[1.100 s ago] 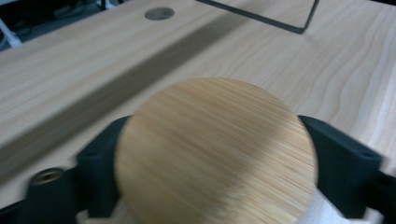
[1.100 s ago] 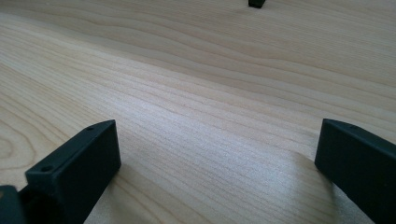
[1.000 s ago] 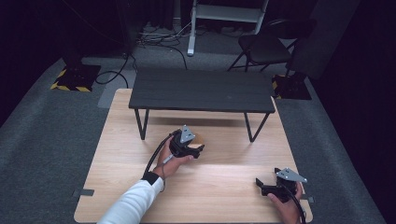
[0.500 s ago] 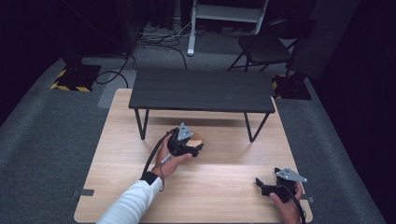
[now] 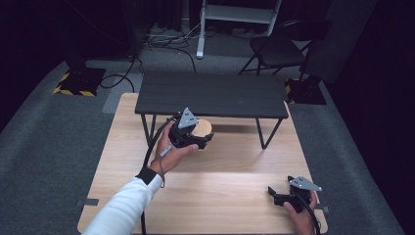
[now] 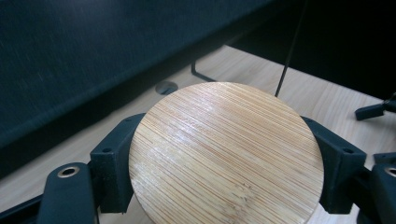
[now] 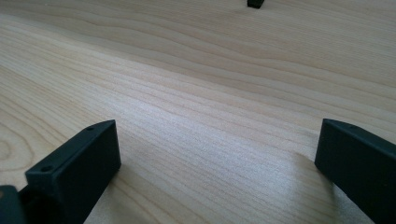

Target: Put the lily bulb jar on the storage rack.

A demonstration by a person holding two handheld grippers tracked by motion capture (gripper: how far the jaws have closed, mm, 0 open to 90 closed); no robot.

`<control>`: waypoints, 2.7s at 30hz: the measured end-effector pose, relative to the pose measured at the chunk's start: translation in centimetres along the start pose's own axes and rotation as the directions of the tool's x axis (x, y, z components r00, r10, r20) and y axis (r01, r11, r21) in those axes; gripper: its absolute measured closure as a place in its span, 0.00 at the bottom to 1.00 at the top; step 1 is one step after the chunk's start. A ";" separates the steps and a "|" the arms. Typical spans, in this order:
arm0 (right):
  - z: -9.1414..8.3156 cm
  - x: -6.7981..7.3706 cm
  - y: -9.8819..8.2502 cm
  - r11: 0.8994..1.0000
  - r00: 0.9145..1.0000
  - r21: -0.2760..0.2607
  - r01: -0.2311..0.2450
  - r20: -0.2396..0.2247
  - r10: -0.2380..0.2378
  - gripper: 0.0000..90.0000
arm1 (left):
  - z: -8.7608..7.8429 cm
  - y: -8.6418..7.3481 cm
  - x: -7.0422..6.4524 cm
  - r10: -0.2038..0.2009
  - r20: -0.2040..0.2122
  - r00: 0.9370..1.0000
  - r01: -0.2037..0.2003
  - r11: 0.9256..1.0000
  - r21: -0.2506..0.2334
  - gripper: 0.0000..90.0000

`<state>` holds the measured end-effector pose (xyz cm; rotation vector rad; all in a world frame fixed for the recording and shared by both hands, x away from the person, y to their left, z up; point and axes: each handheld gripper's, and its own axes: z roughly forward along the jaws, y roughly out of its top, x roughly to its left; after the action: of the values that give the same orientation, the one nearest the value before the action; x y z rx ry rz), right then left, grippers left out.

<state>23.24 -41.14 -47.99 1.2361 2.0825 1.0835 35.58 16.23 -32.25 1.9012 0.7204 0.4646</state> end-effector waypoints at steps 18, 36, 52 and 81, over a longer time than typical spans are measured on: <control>0.0 0.0 0.0 1.000 1.000 -0.002 0.003 0.001 -0.003 0.00 | -0.5 7.4 1.8 0.008 0.034 0.999 -0.008 1.000 0.008 0.27; 0.0 0.0 0.0 1.000 1.000 0.000 -0.001 0.000 0.001 0.00 | 1.1 10.5 2.4 0.022 -0.029 0.999 -0.023 0.999 -0.028 0.26; 0.0 0.0 0.0 1.000 1.000 0.002 0.000 0.000 0.000 0.00 | 3.3 9.5 3.0 0.012 -0.043 0.999 -0.014 0.999 -0.035 0.26; 0.0 0.1 0.0 1.000 1.000 0.000 -0.002 0.002 0.002 0.00 | 2.1 8.9 2.1 0.005 -0.082 0.997 -0.012 0.996 -0.083 0.02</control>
<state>23.20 -41.08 -47.98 1.2397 2.0804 1.0823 40.91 13.41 -24.99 1.8158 0.7354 0.5725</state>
